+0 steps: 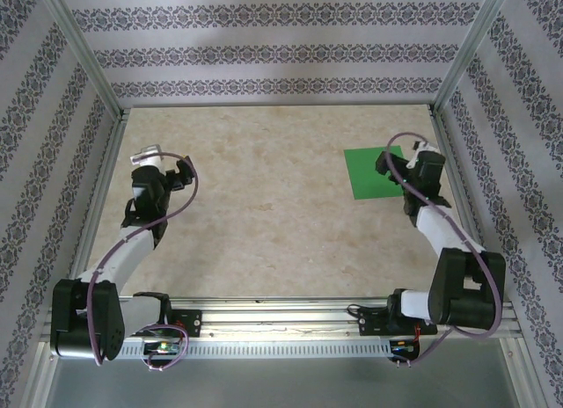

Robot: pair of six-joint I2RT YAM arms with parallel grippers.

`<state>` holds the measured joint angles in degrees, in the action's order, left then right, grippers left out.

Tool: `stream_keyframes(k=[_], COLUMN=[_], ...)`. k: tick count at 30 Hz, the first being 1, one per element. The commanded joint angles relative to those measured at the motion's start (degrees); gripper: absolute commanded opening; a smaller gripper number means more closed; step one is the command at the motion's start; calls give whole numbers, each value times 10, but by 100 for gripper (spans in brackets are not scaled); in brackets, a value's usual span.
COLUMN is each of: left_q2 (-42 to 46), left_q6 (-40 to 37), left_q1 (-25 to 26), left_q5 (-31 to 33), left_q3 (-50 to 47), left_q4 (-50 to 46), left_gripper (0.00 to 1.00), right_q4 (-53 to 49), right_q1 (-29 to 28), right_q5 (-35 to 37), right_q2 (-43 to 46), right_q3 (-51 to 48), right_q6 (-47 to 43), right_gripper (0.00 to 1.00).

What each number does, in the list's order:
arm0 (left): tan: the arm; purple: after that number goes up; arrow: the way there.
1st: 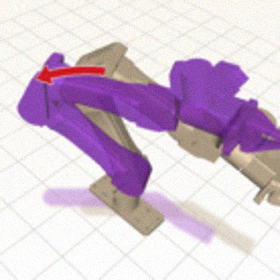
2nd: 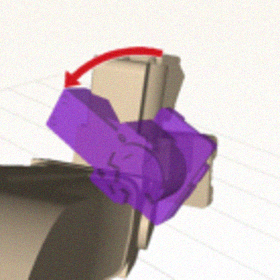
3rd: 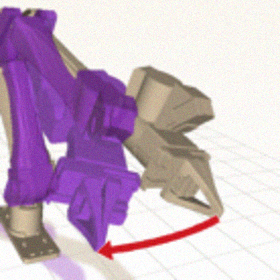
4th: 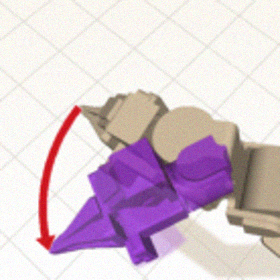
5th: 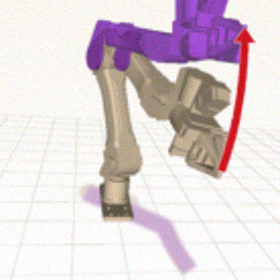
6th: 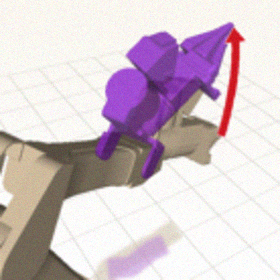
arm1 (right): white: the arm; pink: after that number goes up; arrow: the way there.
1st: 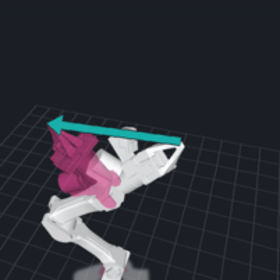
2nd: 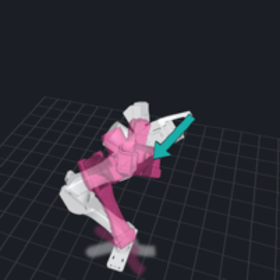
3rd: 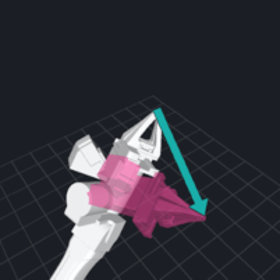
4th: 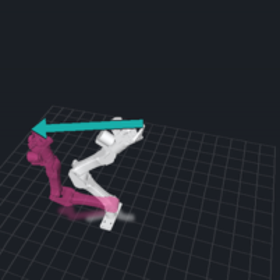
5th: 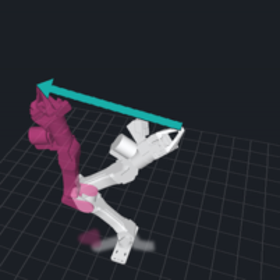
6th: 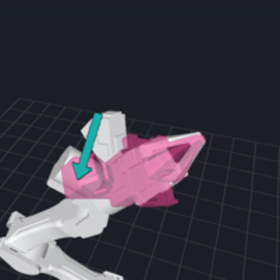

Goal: Fold a paper plane with a square sheet of paper (pick it up from the middle)
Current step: Move the square sheet of paper to the center of the table.

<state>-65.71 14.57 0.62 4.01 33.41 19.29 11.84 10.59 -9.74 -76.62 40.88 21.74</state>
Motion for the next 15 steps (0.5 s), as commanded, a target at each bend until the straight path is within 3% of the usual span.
stream_keyframes(k=[1, 3, 5, 7, 11, 15], left_q2=[18, 23, 17, 4, -15, -19], left_q6=[37, 54, 109, 164, 238, 265], left_q1=[-6, -16, -34, -49, -57, -57], left_q5=[-97, -162, -226, -272, -340, -372], left_q3=[43, 37, 30, 17, -12, -22], left_q4=[-155, -154, -162, -144, -73, -66], left_gripper=[99, 99, 99, 99, 99, 99], right_q4=[-25, -9, -60, -77, -145, -250], right_q1=[68, 101, 108, 105, 89, 62], right_q5=[-216, -274, -341, -365, -319, -258], right_q2=[-54, -113, -168, -206, -232, -279], right_q3=[19, 37, 95, 122, 161, 231], right_q6=[140, 209, 189, 187, 146, 83], right_gripper=[98, 98, 95, 94, 95, 95])
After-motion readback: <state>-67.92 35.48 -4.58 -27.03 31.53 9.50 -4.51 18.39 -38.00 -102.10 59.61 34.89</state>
